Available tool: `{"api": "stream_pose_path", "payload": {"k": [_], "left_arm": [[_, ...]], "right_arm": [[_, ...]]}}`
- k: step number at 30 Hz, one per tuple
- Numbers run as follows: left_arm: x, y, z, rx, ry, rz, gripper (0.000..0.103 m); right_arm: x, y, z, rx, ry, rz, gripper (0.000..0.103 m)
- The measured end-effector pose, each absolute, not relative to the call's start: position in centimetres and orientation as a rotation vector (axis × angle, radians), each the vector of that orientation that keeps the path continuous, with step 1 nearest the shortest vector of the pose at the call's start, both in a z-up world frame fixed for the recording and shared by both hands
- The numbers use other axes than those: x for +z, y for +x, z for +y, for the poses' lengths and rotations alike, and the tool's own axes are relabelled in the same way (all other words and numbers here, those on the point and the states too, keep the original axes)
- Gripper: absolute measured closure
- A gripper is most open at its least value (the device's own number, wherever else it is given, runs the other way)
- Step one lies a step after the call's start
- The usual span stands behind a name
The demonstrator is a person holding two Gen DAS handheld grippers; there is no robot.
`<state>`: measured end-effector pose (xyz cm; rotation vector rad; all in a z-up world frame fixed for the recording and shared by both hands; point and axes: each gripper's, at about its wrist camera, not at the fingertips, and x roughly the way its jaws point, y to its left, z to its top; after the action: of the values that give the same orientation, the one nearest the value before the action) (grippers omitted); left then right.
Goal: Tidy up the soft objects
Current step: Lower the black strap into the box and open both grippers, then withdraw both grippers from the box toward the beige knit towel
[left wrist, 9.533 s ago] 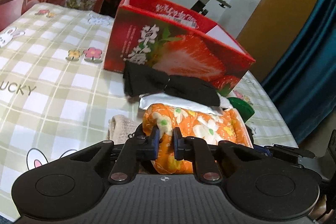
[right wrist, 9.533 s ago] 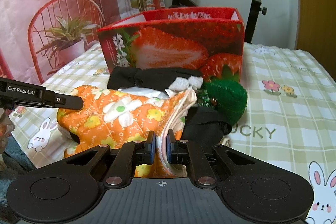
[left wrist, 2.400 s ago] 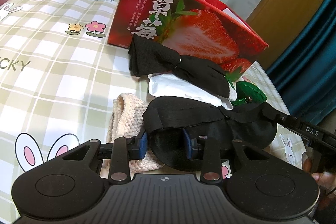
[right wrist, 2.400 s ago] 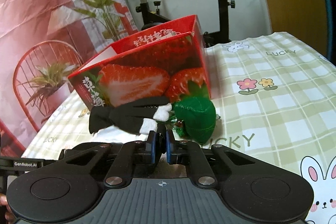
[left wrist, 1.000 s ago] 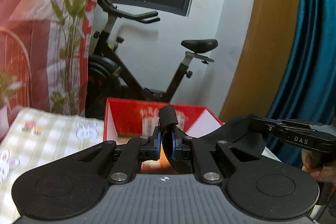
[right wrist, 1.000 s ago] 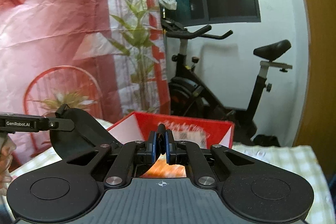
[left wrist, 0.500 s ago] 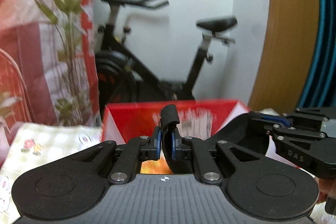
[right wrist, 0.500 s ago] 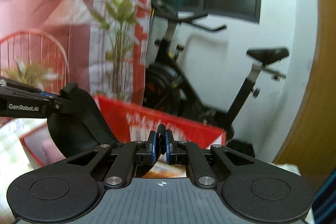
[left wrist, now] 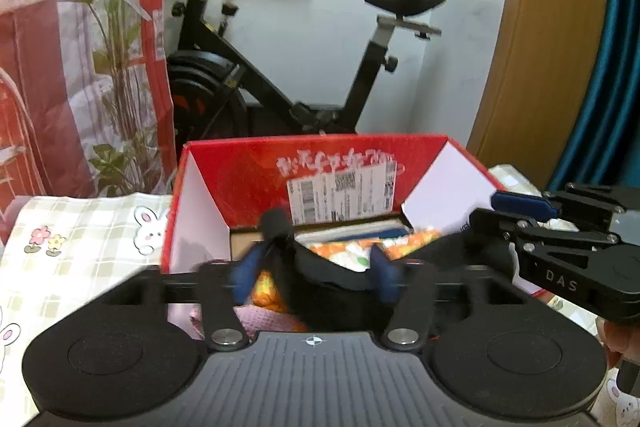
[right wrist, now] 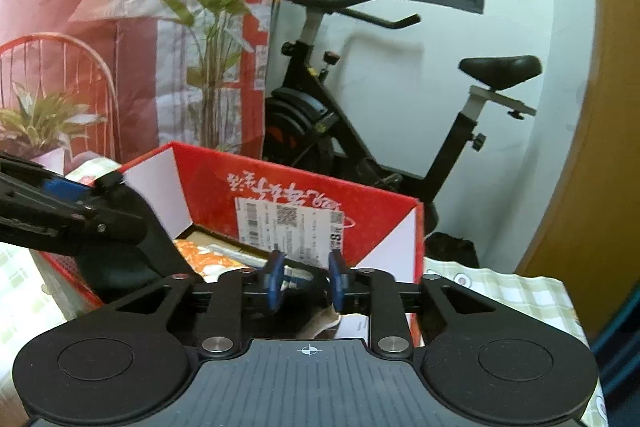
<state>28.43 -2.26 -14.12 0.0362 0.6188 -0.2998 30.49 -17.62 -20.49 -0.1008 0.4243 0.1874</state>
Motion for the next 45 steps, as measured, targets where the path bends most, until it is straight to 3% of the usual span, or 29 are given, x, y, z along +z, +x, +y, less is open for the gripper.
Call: {"api": "stream_pose_path", "payload": {"k": [3, 15, 33, 36, 45], "left_arm": [[-13.1, 27.9, -1.7, -0.284, 0.037, 0.606, 0.031], [-11.2, 21.2, 0.5, -0.328, 0.024, 0.6, 0.031], [-21.3, 11.9, 3.6, -0.281, -0.091, 0.81, 0.033], [-22.6, 11.5, 4.1, -0.261, -0.114, 0.835, 0.033], [-24.4, 10.8, 4.7, -0.25, -0.135, 0.861, 0.047]], "right_arm": [[-19.8, 29.7, -18.1, 0.187, -0.086, 0.411, 0.07], [-18.9, 22.5, -18.5, 0.256, -0.014, 0.382, 0.069], [-27.7, 12.1, -19.5, 0.244, 0.123, 0.596, 0.069], [-28.6, 11.4, -19.6, 0.224, 0.14, 0.634, 0.064], [-30.1, 10.6, -20.1, 0.193, 0.187, 0.721, 0.054]]}}
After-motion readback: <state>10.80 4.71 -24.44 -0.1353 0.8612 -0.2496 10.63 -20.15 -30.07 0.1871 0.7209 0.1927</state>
